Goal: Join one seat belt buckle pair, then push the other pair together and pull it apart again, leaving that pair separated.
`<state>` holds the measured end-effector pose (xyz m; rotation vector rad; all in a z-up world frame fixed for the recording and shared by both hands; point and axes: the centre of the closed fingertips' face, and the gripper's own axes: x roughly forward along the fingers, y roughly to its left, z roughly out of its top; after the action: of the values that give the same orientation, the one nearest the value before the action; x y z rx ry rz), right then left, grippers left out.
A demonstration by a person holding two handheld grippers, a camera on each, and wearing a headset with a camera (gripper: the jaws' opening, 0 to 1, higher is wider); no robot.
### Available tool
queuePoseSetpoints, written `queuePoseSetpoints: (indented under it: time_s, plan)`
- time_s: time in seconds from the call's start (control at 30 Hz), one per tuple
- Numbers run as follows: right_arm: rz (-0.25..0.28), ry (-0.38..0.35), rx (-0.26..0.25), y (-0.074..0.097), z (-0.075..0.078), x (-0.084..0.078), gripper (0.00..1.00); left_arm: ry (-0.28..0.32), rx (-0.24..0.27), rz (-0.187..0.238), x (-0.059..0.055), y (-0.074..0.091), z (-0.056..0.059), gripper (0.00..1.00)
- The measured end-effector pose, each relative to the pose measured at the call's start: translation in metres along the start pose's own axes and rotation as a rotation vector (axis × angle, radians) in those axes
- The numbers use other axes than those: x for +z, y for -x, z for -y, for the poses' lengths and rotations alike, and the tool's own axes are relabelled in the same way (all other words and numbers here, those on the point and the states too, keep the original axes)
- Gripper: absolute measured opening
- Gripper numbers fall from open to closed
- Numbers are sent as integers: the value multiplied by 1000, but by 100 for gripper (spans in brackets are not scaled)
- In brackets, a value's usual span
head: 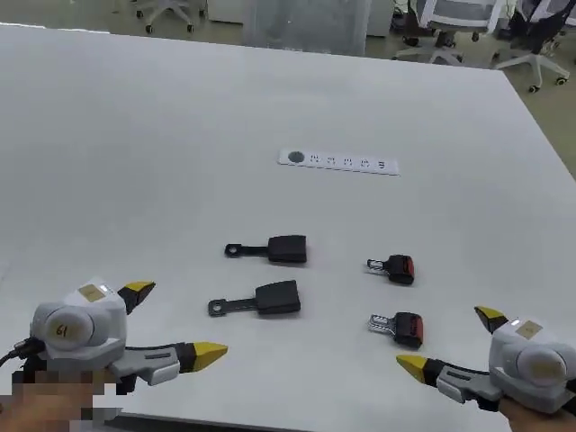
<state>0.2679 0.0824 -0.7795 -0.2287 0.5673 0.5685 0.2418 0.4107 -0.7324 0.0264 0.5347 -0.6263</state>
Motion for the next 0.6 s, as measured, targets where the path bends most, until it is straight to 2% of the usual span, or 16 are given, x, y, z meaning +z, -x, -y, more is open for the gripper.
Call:
queuePoseSetpoints:
  time_s: [0.6]
  plan:
    - [-8,0,2,3,2,-4,96,-1,1,-4,-1,-1,1,98]
